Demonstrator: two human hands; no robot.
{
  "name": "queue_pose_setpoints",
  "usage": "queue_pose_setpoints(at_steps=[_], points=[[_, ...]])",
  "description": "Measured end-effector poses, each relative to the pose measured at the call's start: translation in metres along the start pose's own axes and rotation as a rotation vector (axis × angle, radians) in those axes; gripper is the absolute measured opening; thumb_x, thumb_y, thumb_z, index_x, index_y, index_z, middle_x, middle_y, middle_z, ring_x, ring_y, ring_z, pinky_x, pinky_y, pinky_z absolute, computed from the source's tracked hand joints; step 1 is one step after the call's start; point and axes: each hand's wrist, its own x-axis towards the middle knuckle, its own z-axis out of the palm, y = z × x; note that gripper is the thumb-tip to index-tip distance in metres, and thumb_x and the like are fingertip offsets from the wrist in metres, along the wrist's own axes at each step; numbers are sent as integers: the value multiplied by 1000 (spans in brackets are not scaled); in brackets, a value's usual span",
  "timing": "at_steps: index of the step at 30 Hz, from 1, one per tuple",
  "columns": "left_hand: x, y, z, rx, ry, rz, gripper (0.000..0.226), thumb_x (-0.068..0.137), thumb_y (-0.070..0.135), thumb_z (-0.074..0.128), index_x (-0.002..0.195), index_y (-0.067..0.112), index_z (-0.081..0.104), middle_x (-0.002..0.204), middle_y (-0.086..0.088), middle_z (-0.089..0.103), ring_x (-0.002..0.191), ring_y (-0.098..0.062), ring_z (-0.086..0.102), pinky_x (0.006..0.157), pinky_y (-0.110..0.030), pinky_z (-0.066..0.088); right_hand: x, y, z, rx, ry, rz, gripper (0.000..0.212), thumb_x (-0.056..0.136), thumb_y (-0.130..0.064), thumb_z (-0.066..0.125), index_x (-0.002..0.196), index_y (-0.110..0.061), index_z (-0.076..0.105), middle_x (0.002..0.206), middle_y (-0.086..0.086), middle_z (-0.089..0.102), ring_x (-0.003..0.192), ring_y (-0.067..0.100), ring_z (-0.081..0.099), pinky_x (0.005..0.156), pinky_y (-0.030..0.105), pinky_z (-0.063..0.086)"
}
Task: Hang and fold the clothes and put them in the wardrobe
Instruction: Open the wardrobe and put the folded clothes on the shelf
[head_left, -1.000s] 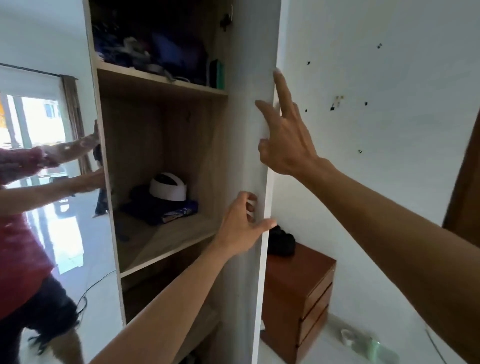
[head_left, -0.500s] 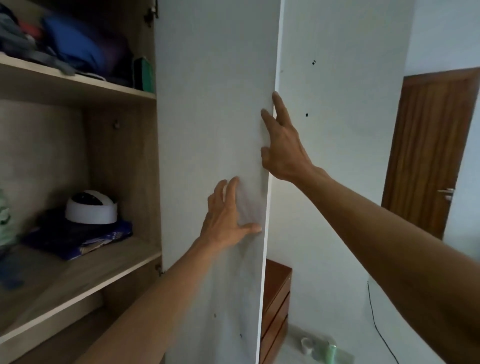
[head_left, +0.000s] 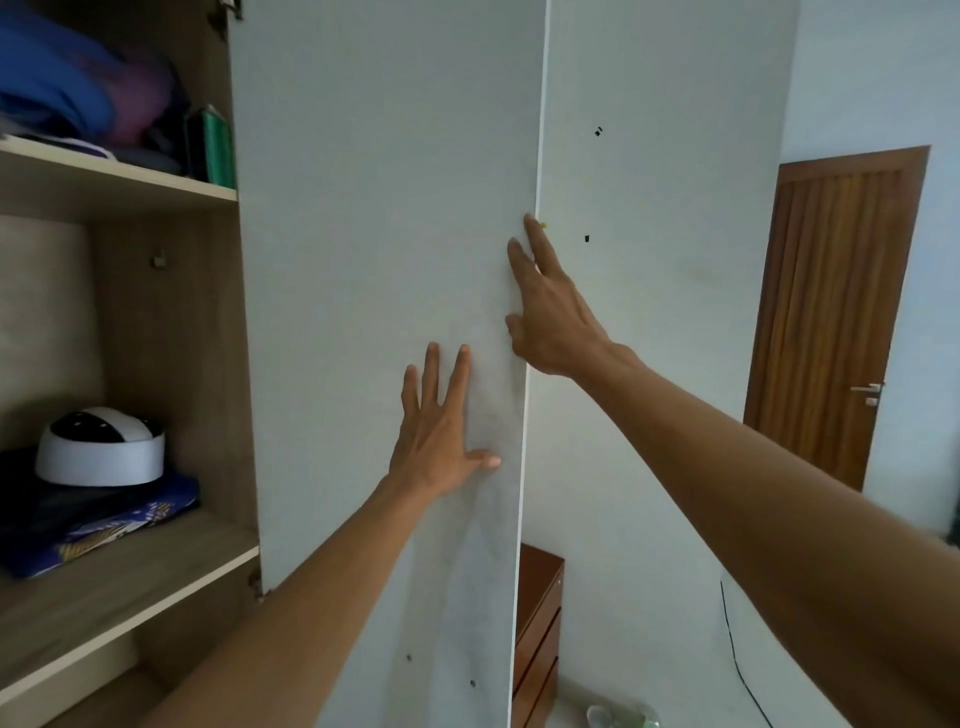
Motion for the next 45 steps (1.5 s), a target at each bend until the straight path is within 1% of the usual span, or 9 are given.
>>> queue_pose_setpoints(at_steps=[3,6,16,22,27,29,33,41,45], points=[[6,0,7,17,9,-8,134,70,59,79,152,35,-24,160,2,-31,149,-34,-24,119,-54,15,4,9,12,-61,-44,-10,84,98,-14,60,157,0,2,165,9,-22,154,30,-2,122,31,18],[12,1,14,42,19,-13,133,70,59,78,152,34,-23,161,1,-30,149,-34,-24,119,-54,15,8,18,24,-80,-69,17,87,99,-21,58,158,-4,-5,164,3,-26,153,27,-13,118,34,26],[20,1,25,92,0,-30,125,78,50,77,152,35,-23,160,2,-32,149,-31,-24,115,-53,29,17,39,39,-120,-93,34,91,98,-14,57,157,-10,-11,162,-3,-31,153,23,-15,106,31,42],[22,1,22,88,-36,-43,121,79,50,76,154,34,-18,161,4,-30,150,-29,-23,117,-52,25,17,42,42,-142,-103,52,96,94,-11,60,157,-12,-12,161,-6,-32,153,25,-15,97,37,52],[4,-2,-3,37,-84,-68,114,84,41,75,156,36,-13,163,5,-23,152,-26,-16,119,-52,19,9,24,34,-167,-120,101,91,91,-19,64,159,-11,4,165,2,-23,152,27,-18,118,60,24],[-12,-7,-18,44,-78,-91,111,85,40,74,156,36,-11,164,5,-20,152,-26,-13,120,-52,18,4,9,32,-119,-85,91,82,90,-17,64,156,-12,16,167,4,-13,153,27,-14,119,58,20],[-54,-17,-52,31,-70,-127,107,87,41,73,157,37,-7,165,5,-16,152,-23,-10,121,-48,14,-10,-21,31,18,-28,58,66,89,-14,61,149,-14,33,164,7,12,153,27,4,116,50,30],[-187,-46,-159,124,42,-372,98,85,39,74,159,25,11,165,-7,5,151,-25,5,122,-43,15,-53,-140,17,319,-134,-63,60,90,-18,63,146,-16,41,152,7,37,137,29,38,100,47,45],[-264,-57,-211,233,67,-533,94,83,41,75,156,23,19,161,-7,16,147,-30,19,118,-45,27,-72,-209,18,469,-187,-182,49,83,-20,66,130,-13,54,136,13,51,122,35,52,91,48,51]])
